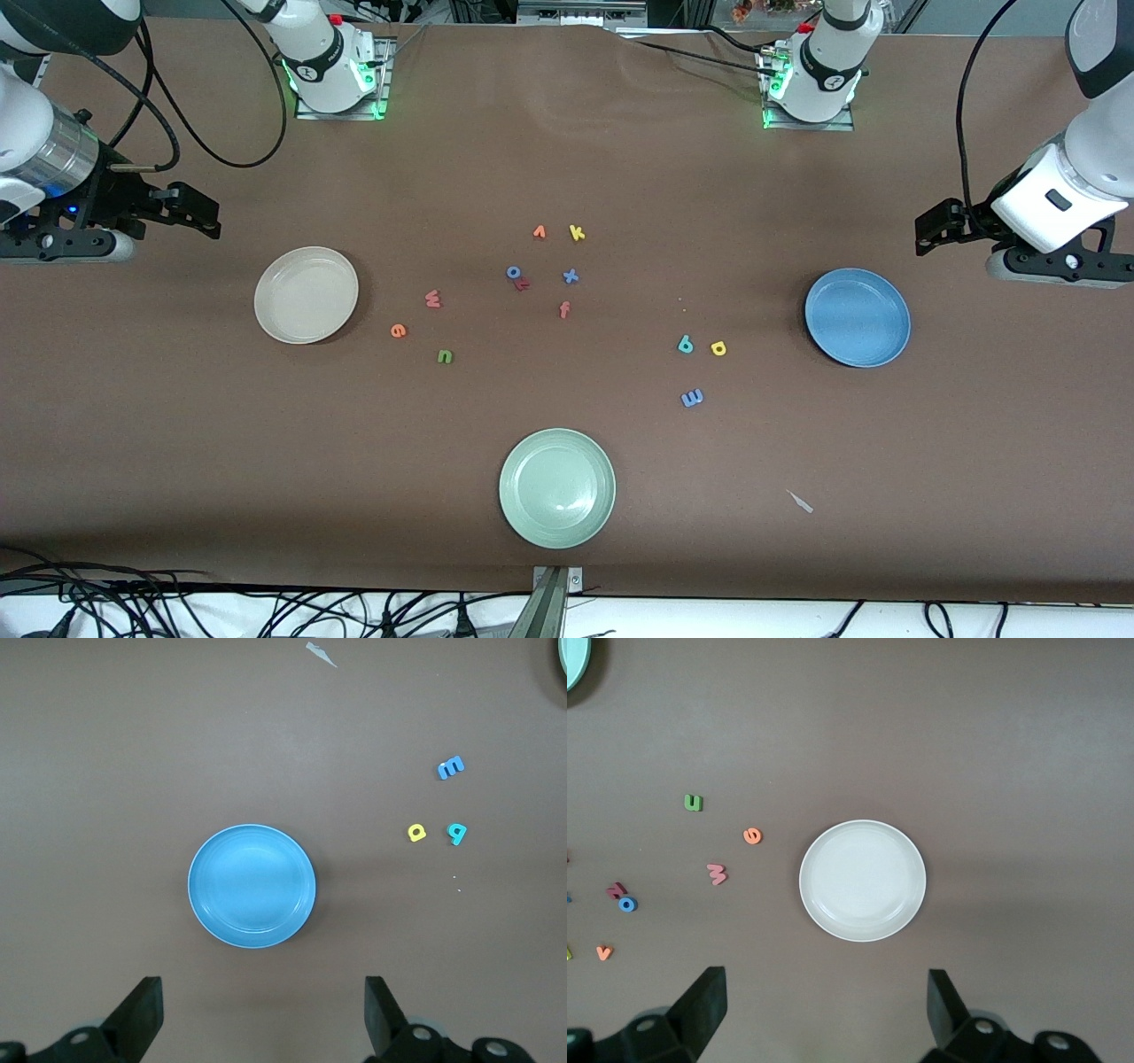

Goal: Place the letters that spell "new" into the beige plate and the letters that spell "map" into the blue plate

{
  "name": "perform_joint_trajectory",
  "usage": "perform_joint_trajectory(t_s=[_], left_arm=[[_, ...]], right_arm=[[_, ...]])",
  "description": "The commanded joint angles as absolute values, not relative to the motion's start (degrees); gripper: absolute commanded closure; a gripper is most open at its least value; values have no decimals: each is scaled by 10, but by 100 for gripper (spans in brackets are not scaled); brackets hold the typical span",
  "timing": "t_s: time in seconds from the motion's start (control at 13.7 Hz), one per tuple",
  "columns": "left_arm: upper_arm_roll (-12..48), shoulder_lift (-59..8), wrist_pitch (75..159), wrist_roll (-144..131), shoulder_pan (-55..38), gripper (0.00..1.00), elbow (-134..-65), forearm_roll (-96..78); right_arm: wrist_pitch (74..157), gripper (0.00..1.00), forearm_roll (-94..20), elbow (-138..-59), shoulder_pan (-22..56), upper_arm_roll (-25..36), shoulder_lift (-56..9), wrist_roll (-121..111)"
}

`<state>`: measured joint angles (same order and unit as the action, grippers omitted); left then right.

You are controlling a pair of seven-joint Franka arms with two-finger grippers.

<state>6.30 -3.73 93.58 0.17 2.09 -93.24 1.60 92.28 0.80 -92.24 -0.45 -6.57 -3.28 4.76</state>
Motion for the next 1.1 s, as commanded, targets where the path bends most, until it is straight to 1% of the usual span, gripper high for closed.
perform_joint_trajectory(t_s=[0.0, 1.02], left_arm=[[66, -27, 945, 10, 26, 0, -944, 12], [66, -27, 945, 11, 26, 0, -944, 12]], right_arm=[[922, 0, 13, -928, -4, -67, -27, 52], [923, 0, 11, -928, -11, -66, -34, 53]])
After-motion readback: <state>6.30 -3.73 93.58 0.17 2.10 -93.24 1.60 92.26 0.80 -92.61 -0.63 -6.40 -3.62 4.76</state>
